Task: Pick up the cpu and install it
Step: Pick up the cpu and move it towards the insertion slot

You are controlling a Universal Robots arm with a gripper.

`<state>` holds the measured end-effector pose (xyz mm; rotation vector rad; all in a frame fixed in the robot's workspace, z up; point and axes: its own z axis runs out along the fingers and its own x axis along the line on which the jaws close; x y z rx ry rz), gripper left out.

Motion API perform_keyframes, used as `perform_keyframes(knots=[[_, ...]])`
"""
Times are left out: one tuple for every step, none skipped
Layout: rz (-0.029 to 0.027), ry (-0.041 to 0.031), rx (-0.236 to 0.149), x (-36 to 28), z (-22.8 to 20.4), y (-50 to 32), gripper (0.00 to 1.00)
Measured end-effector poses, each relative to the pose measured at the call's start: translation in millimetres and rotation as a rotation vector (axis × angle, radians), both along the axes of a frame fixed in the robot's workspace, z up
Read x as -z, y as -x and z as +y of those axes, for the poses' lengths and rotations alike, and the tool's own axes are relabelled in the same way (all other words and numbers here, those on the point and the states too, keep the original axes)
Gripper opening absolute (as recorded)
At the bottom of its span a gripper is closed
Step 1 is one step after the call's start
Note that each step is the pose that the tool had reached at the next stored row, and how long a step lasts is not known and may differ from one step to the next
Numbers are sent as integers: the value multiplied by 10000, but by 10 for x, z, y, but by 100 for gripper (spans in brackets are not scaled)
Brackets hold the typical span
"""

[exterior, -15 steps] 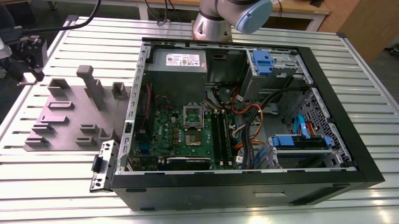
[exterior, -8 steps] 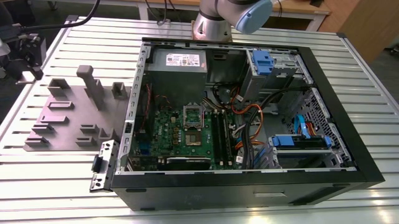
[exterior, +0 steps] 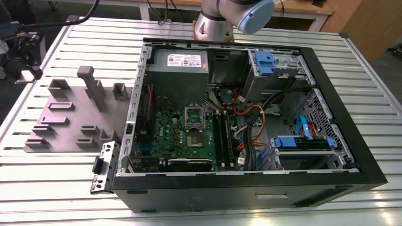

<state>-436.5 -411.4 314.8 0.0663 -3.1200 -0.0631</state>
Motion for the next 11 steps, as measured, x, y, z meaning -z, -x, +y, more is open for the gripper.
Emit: perform_keyframes(knots=[[0,0,0,-6,0,0,45],[0,0,0,-12,0,0,45],[0,0,0,-18,0,0,45],[0,-1,0,-23,0,0,45],[-1,-1,0,-29,0,0,45],[-1,-1,0,-35,0,0,45],[0,0,0,-40,0,0,45],[-2,-1,0,-42,0,0,45],[-2,-1,0,-45,0,0,45],[-1,-1,0,-49,0,0,45],[0,0,0,-53,0,0,45]])
